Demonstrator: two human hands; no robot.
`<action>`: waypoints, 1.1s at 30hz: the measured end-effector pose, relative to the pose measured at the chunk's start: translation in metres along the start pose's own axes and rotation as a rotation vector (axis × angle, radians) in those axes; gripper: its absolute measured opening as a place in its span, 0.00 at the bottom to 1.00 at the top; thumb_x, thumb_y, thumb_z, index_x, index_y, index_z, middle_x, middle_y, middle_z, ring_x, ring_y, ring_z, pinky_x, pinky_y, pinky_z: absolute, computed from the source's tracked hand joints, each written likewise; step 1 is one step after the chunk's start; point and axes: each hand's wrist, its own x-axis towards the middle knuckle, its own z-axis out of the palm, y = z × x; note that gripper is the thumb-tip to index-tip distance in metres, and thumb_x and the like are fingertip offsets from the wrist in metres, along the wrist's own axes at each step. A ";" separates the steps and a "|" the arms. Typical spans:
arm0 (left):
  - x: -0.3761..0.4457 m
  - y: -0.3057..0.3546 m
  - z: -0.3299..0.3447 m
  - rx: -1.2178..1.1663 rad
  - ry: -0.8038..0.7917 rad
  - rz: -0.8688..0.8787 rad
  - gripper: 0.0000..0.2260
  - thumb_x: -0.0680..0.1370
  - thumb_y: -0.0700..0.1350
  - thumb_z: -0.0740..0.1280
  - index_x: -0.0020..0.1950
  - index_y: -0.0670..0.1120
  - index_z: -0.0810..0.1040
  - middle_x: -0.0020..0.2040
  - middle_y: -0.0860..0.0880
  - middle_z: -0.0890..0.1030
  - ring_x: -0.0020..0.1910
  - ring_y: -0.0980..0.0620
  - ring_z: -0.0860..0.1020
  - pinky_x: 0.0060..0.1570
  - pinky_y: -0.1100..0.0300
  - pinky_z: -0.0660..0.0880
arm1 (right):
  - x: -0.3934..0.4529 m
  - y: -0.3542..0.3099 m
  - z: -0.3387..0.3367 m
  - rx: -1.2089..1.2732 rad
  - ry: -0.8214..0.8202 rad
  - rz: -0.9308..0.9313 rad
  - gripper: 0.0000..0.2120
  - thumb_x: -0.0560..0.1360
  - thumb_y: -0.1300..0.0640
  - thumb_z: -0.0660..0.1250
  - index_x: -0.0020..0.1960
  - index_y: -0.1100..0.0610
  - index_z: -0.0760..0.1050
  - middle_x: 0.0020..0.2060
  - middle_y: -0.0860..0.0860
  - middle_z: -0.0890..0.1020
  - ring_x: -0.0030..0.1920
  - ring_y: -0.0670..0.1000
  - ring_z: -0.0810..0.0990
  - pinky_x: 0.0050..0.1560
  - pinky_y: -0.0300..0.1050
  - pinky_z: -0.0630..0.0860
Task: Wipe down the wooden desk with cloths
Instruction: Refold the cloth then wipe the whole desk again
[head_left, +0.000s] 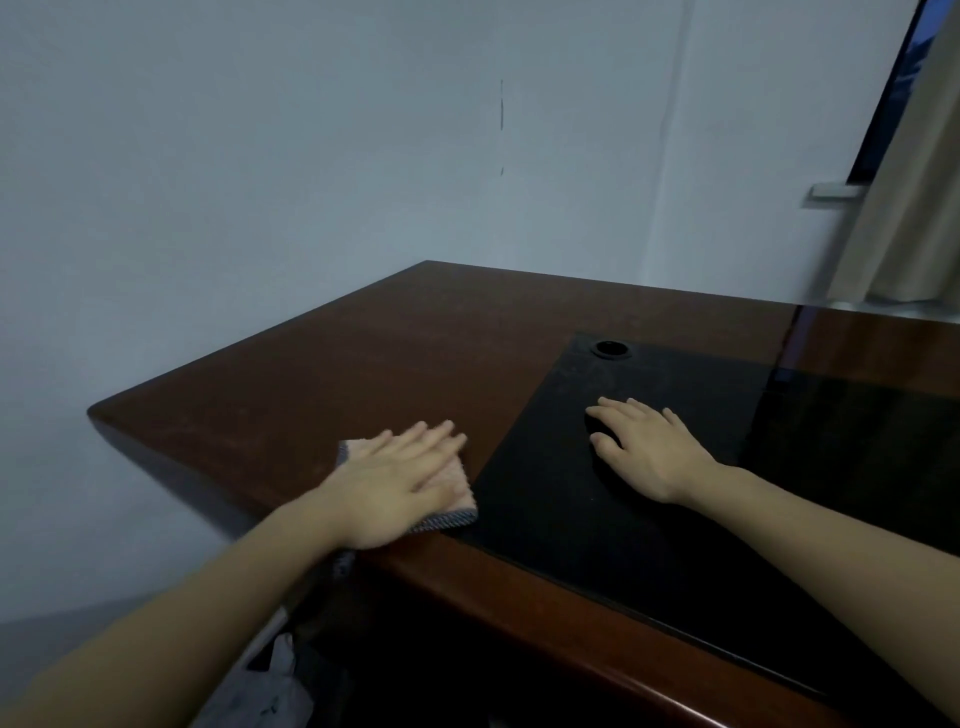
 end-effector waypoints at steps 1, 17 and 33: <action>0.002 -0.017 -0.003 0.008 0.015 -0.058 0.45 0.68 0.80 0.31 0.82 0.62 0.40 0.80 0.62 0.37 0.80 0.58 0.39 0.78 0.51 0.39 | 0.001 0.000 0.000 -0.006 -0.003 0.003 0.25 0.86 0.45 0.50 0.81 0.48 0.56 0.82 0.47 0.54 0.82 0.54 0.49 0.79 0.63 0.47; -0.011 -0.005 0.007 0.047 0.080 0.023 0.28 0.85 0.63 0.45 0.83 0.58 0.41 0.81 0.60 0.38 0.80 0.59 0.36 0.78 0.54 0.35 | 0.072 -0.097 0.001 -0.001 -0.018 -0.209 0.26 0.84 0.44 0.57 0.80 0.45 0.58 0.81 0.46 0.57 0.82 0.55 0.44 0.77 0.68 0.45; 0.073 -0.048 -0.022 -0.017 0.088 -0.394 0.29 0.84 0.62 0.43 0.84 0.54 0.44 0.84 0.52 0.41 0.82 0.49 0.41 0.79 0.45 0.41 | 0.072 -0.111 0.016 0.035 -0.039 -0.237 0.24 0.85 0.44 0.51 0.80 0.46 0.60 0.81 0.45 0.57 0.81 0.53 0.51 0.78 0.68 0.44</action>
